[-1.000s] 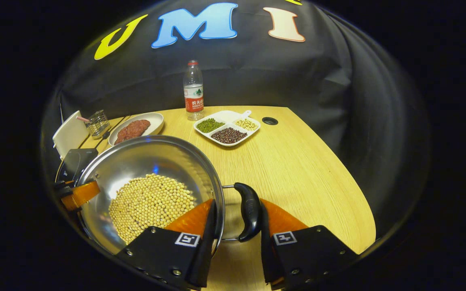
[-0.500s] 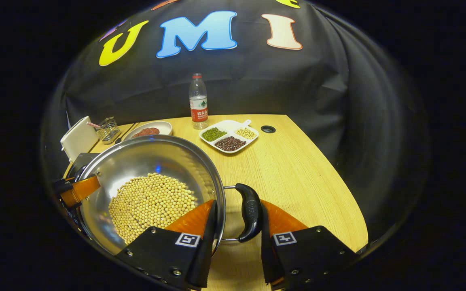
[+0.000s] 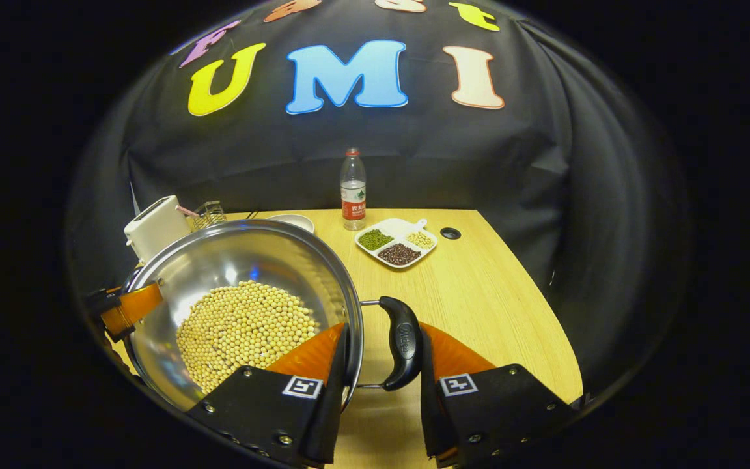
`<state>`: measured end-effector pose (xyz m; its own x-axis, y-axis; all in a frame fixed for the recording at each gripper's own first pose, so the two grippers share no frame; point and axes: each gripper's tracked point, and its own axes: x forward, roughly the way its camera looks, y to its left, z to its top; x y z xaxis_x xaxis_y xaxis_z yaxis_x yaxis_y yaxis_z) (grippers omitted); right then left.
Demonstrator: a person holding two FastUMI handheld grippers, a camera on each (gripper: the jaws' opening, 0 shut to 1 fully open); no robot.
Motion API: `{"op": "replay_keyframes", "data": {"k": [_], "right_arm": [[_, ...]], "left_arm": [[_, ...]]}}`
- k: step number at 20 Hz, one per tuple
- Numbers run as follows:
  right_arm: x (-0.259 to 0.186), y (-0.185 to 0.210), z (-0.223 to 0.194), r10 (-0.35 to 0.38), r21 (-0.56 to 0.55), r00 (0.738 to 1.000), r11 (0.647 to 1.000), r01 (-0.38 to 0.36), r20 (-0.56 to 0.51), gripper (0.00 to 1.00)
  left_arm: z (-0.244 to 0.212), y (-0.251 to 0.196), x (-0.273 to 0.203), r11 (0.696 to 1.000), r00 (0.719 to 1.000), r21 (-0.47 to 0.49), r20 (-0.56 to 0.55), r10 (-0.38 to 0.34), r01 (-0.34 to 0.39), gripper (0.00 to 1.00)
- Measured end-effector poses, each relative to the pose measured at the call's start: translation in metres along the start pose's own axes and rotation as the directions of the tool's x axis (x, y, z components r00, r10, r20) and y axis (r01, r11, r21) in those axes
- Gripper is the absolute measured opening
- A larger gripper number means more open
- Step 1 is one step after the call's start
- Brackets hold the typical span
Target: First push the handle of the pot to place it horizontally, then grasp the pot with both hands and set it on the induction cooktop.
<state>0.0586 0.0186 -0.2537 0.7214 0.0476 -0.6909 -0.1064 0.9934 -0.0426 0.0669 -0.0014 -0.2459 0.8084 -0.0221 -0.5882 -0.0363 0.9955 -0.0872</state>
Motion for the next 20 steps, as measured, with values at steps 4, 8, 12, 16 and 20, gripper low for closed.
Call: {"op": "replay_keyframes", "data": {"k": [4,8,12,16,20], "right_arm": [[-0.003,0.035,0.003,-0.016,0.009,1.0,1.0,0.016,-0.004,0.51],[0.002,0.075,0.006,-0.029,0.025,1.0,0.999,0.029,-0.011,0.51],[0.011,0.116,0.012,-0.035,0.036,0.999,0.999,0.035,-0.009,0.51],[0.023,0.153,0.014,-0.038,0.045,0.999,0.998,0.038,-0.018,0.51],[0.035,0.187,0.015,-0.034,0.051,0.999,0.998,0.036,-0.026,0.51]], "left_arm": [[0.004,0.038,0.005,1.0,1.0,0.008,-0.011,-0.013,0.013,0.62],[0.015,0.08,0.017,0.999,1.0,0.025,-0.015,-0.025,0.025,0.66],[0.022,0.123,0.031,0.999,0.999,0.032,-0.016,-0.031,0.031,0.65],[0.026,0.163,0.05,0.999,0.999,0.04,-0.024,-0.03,0.031,0.69],[0.028,0.2,0.064,0.999,0.999,0.041,-0.031,-0.024,0.025,0.69]]}}
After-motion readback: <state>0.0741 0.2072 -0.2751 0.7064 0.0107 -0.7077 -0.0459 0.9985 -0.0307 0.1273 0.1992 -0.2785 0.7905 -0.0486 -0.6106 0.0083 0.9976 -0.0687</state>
